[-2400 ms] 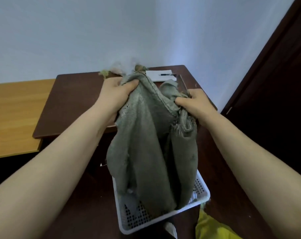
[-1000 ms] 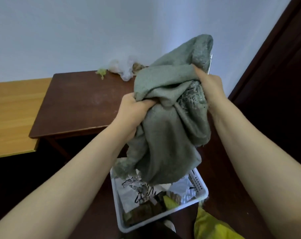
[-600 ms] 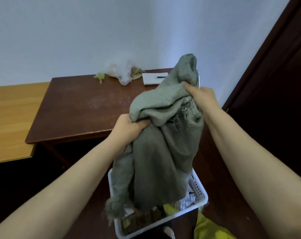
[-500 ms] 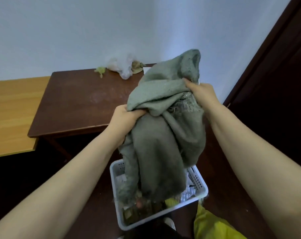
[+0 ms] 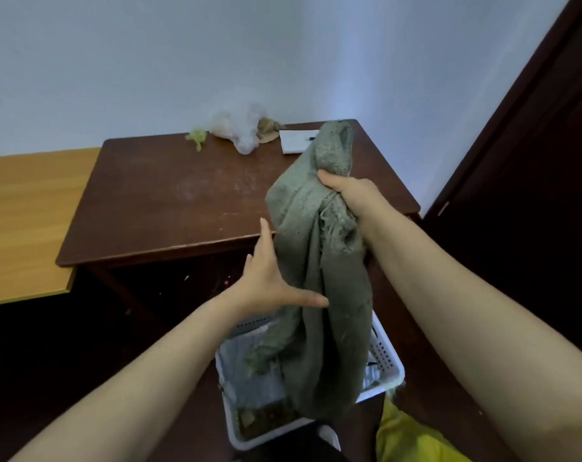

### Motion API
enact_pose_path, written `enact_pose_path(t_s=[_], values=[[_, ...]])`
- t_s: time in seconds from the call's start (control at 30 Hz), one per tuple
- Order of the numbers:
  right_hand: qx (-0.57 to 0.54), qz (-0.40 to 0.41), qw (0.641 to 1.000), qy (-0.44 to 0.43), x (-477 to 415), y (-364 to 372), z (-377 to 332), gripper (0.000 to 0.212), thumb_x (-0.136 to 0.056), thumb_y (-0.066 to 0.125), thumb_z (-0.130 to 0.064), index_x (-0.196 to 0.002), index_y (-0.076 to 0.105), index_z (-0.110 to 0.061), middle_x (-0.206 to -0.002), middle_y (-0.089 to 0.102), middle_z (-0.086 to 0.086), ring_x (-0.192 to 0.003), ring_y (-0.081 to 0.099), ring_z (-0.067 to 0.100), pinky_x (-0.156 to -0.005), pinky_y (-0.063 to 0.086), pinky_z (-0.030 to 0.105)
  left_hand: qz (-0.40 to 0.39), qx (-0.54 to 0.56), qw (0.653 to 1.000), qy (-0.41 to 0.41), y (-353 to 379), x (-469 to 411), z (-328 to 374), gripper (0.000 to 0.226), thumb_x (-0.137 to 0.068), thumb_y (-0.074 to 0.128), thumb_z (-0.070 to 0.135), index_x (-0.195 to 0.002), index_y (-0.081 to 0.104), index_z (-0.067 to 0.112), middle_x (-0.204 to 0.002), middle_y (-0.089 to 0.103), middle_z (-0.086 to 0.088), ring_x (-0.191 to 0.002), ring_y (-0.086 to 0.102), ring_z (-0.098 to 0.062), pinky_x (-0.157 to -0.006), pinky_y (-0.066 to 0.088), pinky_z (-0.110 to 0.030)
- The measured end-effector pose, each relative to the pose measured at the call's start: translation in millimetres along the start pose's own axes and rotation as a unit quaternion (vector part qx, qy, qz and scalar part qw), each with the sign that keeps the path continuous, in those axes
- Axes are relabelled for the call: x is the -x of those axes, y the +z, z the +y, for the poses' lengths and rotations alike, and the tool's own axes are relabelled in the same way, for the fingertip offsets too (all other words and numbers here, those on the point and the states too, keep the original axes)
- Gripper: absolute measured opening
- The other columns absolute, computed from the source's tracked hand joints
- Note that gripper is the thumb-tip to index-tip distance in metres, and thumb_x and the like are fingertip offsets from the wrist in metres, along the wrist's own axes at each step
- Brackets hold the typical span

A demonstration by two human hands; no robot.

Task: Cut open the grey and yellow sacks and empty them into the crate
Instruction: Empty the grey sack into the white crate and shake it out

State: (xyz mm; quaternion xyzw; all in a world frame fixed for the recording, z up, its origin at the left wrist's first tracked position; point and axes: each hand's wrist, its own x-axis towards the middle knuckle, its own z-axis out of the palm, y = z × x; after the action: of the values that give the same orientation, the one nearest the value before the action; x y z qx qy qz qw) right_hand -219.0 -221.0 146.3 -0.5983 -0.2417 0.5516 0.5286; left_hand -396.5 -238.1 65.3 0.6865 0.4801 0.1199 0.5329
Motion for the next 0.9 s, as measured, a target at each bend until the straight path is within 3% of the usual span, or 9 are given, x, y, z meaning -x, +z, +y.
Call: enact_pose_path(t_s=[0.07, 0.13, 0.23, 0.3, 0.37, 0.53, 0.63, 0.73, 0.9], values=[[-0.034, -0.038, 0.998, 0.026, 0.2, 13.7, 2.3, 0.032, -0.08, 0.074, -0.022, -0.099, 0.066, 0.002, -0.09, 0.074, 0.014, -0.079, 0.072, 0.027, -0.067, 0.058, 0.034, 0.076, 0.03, 0.996, 0.022, 23.4, -8.1, 8.5, 0.154, -0.036, 0.083, 0.067, -0.149, -0.015, 0.03, -0.156, 0.02, 0.008, -0.144, 0.015, -0.018, -0.117, 0.02, -0.044], [-0.032, -0.063, 0.997, 0.031, -0.3, 21.8, -1.7, 0.037, -0.078, 0.076, -0.025, -0.103, 0.066, 0.001, -0.097, 0.073, 0.015, -0.084, 0.071, 0.028, -0.072, 0.058, 0.037, 0.193, 0.143, 0.968, 0.072, 34.4, -16.0, 16.5, 0.087, -0.065, 0.084, 0.039, -0.138, 0.04, 0.021, -0.122, 0.057, 0.013, -0.12, 0.05, -0.01, -0.096, 0.045, -0.026], [0.03, -0.099, 0.994, 0.022, -2.0, 8.3, -16.1, 0.034, -0.07, 0.081, -0.038, -0.076, 0.068, -0.006, -0.067, 0.07, 0.009, -0.048, 0.065, 0.021, -0.044, 0.051, 0.026, 0.274, 0.22, 0.931, 0.102, 21.1, -19.1, 25.9, 0.021, -0.084, 0.069, 0.006, -0.098, 0.066, 0.021, -0.093, 0.066, 0.007, -0.095, 0.063, -0.011, -0.084, 0.051, -0.031], [0.131, -0.104, 0.986, -0.001, -7.0, -22.0, -19.6, 0.045, -0.06, 0.082, -0.052, -0.071, 0.065, -0.012, -0.056, 0.063, 0.002, -0.027, 0.03, 0.007, -0.032, 0.026, 0.011, 0.287, 0.262, 0.918, 0.079, 4.1, -19.2, 31.0, 0.016, -0.087, 0.062, 0.001, -0.092, 0.068, 0.016, -0.089, 0.069, 0.002, -0.093, 0.066, -0.019, -0.077, 0.056, -0.03], [0.171, -0.089, 0.981, 0.009, -11.5, -57.0, -7.1, 0.062, -0.054, 0.081, -0.053, -0.096, 0.067, -0.01, -0.083, 0.073, 0.013, -0.029, 0.017, 0.004, -0.031, 0.015, 0.011, 0.295, 0.335, 0.893, 0.054, -12.6, -17.1, 39.9, 0.015, -0.087, 0.061, 0.001, -0.087, 0.068, 0.014, -0.082, 0.071, 0.0, -0.083, 0.069, -0.019, -0.062, 0.057, -0.024], [0.158, -0.098, 0.982, -0.021, -9.7, -92.3, 75.6, 0.067, -0.072, 0.072, 0.01, -0.127, 0.055, -0.026, -0.112, 0.069, 0.003, -0.058, 0.064, 0.005, -0.034, 0.036, 0.013, 0.241, 0.487, 0.838, 0.049, -30.5, -14.0, 80.5, 0.011, -0.081, 0.071, 0.005, -0.09, 0.069, 0.009, -0.08, 0.075, -0.005, -0.074, 0.072, -0.019, -0.057, 0.057, -0.029], [0.21, -0.099, 0.971, -0.06, -5.4, -69.6, 120.9, 0.054, -0.075, 0.066, 0.017, -0.1, 0.06, -0.03, -0.077, 0.071, -0.016, -0.066, 0.065, 0.0, -0.055, 0.049, 0.014, 0.182, 0.524, 0.831, 0.035, -27.5, -14.2, 100.0, 0.024, -0.082, 0.07, 0.01, -0.106, 0.068, 0.005, -0.097, 0.073, -0.012, -0.085, 0.072, -0.025, -0.069, 0.059, -0.038], [0.218, 0.042, 0.968, -0.119, -10.0, -58.3, 131.2, 0.032, -0.079, 0.06, 0.011, -0.058, 0.058, -0.013, -0.046, 0.058, -0.01, -0.052, 0.052, 0.006, -0.05, 0.045, 0.019, 0.164, 0.536, 0.828, 0.029, -31.6, -13.5, 107.8, 0.031, -0.082, 0.071, 0.012, -0.112, 0.067, 0.005, -0.103, 0.072, -0.013, -0.089, 0.071, -0.028, -0.077, 0.058, -0.046], [0.121, 0.109, 0.972, -0.168, -21.8, -70.4, 121.6, 0.03, -0.074, 0.066, -0.001, -0.051, 0.062, -0.019, -0.042, 0.055, -0.009, -0.046, 0.051, 0.005, -0.048, 0.041, 0.022, 0.305, 0.453, 0.834, 0.074, -44.9, -16.8, 77.2, 0.03, -0.076, 0.075, 0.005, -0.104, 0.067, -0.002, -0.1, 0.072, -0.013, -0.093, 0.07, -0.027, -0.08, 0.058, -0.042]])
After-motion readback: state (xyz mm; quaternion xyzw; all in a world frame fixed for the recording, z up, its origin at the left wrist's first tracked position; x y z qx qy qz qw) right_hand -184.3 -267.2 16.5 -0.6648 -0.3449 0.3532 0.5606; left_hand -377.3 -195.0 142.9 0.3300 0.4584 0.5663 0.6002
